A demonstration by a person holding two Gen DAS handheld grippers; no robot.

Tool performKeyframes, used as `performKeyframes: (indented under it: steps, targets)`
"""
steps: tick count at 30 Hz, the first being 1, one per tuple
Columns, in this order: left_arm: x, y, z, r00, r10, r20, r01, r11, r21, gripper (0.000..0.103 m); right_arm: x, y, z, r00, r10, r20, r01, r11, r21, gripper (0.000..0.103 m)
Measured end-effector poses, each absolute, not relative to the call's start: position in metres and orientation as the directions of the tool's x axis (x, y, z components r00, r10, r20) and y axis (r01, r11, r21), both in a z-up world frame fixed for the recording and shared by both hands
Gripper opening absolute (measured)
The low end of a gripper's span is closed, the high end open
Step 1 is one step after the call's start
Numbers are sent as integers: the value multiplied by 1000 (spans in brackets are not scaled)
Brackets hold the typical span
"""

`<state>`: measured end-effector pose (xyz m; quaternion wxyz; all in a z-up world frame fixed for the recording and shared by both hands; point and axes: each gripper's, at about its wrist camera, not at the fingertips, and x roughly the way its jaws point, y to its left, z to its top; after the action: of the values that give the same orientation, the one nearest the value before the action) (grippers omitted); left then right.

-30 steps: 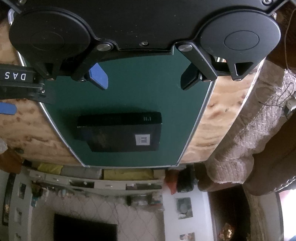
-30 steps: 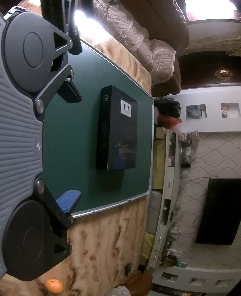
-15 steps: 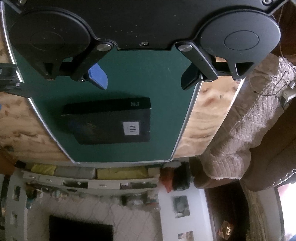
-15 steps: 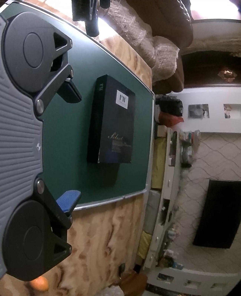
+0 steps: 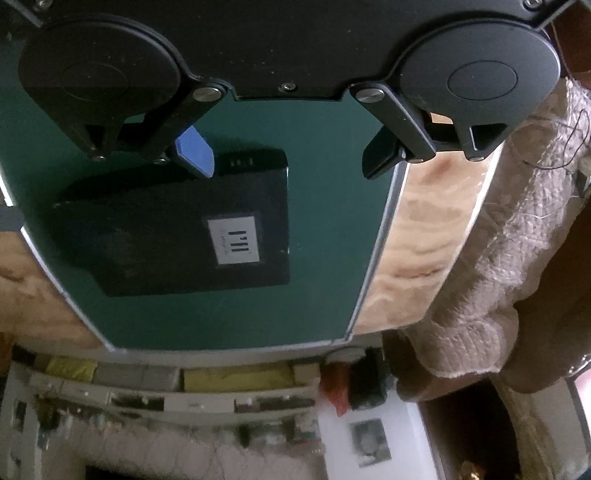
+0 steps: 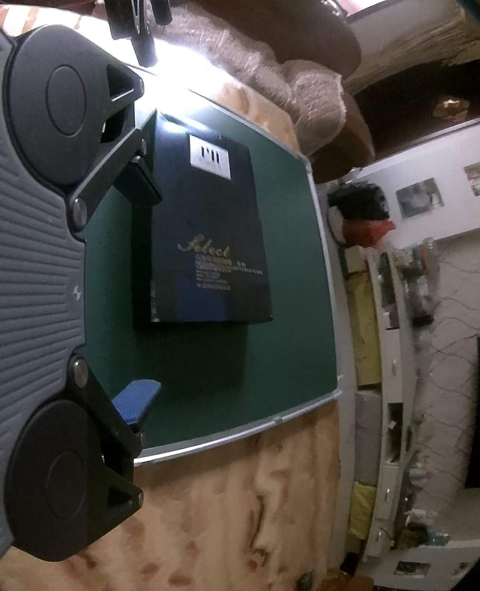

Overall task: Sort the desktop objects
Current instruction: 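Move both tools to opposite edges of the black box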

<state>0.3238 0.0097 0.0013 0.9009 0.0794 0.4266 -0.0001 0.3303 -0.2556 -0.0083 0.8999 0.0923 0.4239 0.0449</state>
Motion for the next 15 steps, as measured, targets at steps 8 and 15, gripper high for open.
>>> performKeyframes:
  steps: [8,15]
  targets:
    - [375,22,-37,584,80,-808,39,991,127,88,388,-247,-50,577,153,-802,7,981,192,103]
    - [393,17,-60,572,100,-814,51,986,156,88,396,-238,-71,556,192,-809,-3,973,230,103]
